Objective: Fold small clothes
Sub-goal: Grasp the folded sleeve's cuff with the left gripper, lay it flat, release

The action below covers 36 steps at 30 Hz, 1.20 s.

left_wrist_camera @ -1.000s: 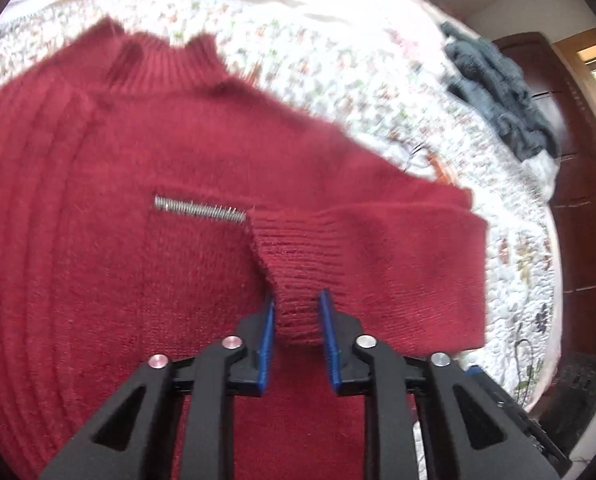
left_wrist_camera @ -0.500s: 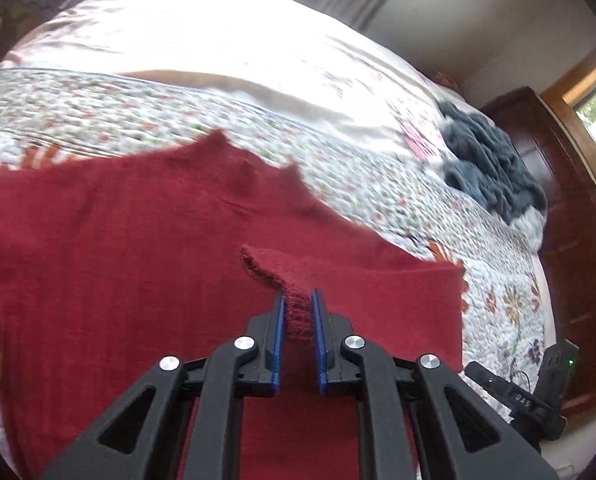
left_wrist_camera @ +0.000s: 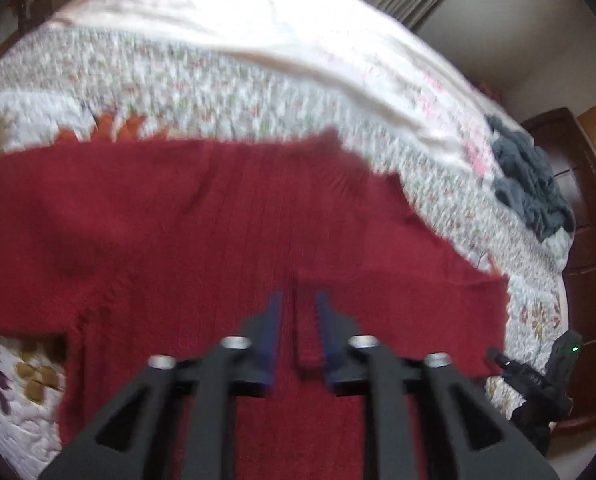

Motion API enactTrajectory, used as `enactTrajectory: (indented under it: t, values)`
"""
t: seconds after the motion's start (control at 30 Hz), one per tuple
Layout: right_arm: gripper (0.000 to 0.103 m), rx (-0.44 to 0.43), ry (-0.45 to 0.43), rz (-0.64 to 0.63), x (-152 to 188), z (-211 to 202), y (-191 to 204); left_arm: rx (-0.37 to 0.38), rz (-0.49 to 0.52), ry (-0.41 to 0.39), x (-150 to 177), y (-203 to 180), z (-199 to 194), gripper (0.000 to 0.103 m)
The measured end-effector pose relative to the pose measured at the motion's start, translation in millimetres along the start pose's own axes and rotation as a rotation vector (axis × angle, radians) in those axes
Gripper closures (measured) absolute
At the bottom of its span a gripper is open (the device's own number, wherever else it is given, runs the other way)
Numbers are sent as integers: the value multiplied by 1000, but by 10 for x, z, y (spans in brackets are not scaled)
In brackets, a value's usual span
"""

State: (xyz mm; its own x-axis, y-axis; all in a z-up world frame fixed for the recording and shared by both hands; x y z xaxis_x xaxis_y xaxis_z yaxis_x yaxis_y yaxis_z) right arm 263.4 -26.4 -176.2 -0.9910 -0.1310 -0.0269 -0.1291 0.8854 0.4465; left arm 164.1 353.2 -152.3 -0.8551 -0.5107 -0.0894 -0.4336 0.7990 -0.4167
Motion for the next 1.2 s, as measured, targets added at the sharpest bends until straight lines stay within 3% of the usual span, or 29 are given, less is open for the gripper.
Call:
enactTrajectory:
  t: [0.2,0.27,0.33,0.4,0.53,0.63,0.77,0.87,0.93,1.0,1.1,1.2]
  values:
    - [51,15,3,-4,34,-26,-33,74,-37,147,179,-168,605,61]
    - [51,18,2,-4,47,-38,-44,38,-35,137,173,-224,704,64]
    - [51,19,0,-7,56,-57,-43,26,-42,122,153,-239,713,81]
    - [51,22,-4,-11,52,-74,-32,57,-60,107,126,-247,652,87]
    - [51,1,-18,-12,33,-155,-8,68,-59,14,59,-248,339,90]
    - [51,-11,-17,-13,5,-167,27,83,-65,-53,-5,-135,64,90]
    - [51,-8,13,-23,-30,-25,111,48,-72,-99,-123,159,-140,90]
    - [51,-12,49,-31,-20,147,171,55,-78,-75,-162,263,-76,89]
    - [64,4,76,-32,-7,261,184,28,-71,-61,-165,326,0,88]
    - [68,32,90,-20,7,340,152,-5,-69,-38,-147,441,112,86]
    - [68,62,97,-23,23,427,106,-84,-52,-3,-116,578,316,75]
    - [68,67,105,-32,29,431,107,-99,-26,-2,-78,622,310,69]
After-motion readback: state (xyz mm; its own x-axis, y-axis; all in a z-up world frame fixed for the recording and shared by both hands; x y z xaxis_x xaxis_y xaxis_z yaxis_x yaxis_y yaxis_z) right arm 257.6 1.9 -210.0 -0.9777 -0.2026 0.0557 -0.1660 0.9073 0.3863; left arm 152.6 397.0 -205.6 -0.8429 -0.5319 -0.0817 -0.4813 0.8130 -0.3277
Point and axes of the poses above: each gripper's, at about its wrist camera, not at the fingertips, and z roughly the way its jaws point, y to its left, x to its underside, the point moved 8 cm from there along z, roughly the way its jaws point, and after that the axes turned 13 degrees about y, right-handed, at the moved point
